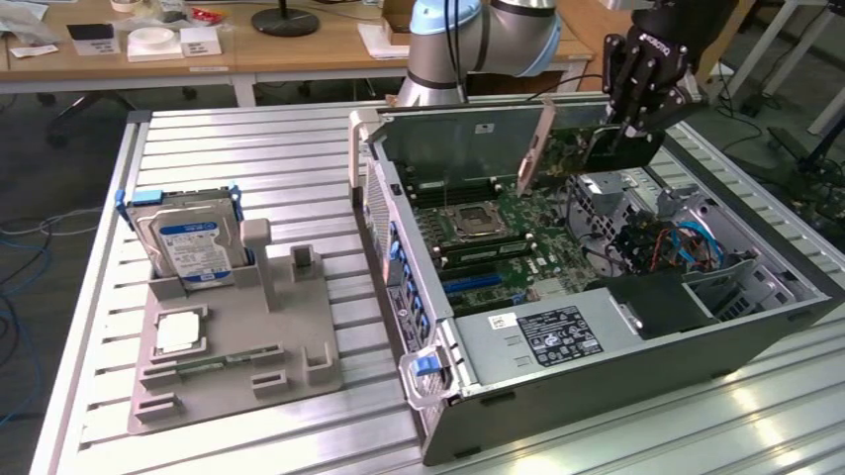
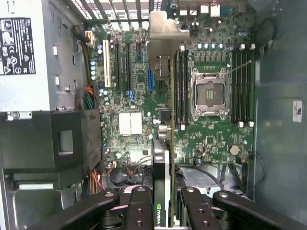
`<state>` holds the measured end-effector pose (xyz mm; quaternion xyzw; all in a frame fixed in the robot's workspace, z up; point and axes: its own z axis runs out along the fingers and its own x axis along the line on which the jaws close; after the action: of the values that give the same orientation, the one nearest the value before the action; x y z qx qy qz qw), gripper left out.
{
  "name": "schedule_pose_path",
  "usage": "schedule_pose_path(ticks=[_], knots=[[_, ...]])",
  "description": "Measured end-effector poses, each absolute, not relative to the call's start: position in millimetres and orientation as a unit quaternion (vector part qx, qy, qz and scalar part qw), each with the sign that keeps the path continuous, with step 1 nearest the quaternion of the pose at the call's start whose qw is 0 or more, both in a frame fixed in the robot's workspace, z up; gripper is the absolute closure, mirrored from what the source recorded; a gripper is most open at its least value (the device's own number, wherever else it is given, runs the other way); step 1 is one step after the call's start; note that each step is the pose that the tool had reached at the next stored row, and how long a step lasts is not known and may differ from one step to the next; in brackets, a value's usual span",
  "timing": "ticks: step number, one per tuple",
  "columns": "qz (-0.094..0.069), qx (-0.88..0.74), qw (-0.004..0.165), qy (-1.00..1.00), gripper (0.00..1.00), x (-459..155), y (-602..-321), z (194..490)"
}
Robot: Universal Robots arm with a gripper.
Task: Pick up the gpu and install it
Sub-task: 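Insert the gpu into the slot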
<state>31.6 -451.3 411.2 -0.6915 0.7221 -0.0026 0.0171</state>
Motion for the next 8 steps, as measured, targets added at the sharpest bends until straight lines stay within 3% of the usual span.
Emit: schedule_pose_path(ticks=[8], knots=[[-0.003,-0.691,0.017,0.722,0.73,19.0,-451.0,408.1]])
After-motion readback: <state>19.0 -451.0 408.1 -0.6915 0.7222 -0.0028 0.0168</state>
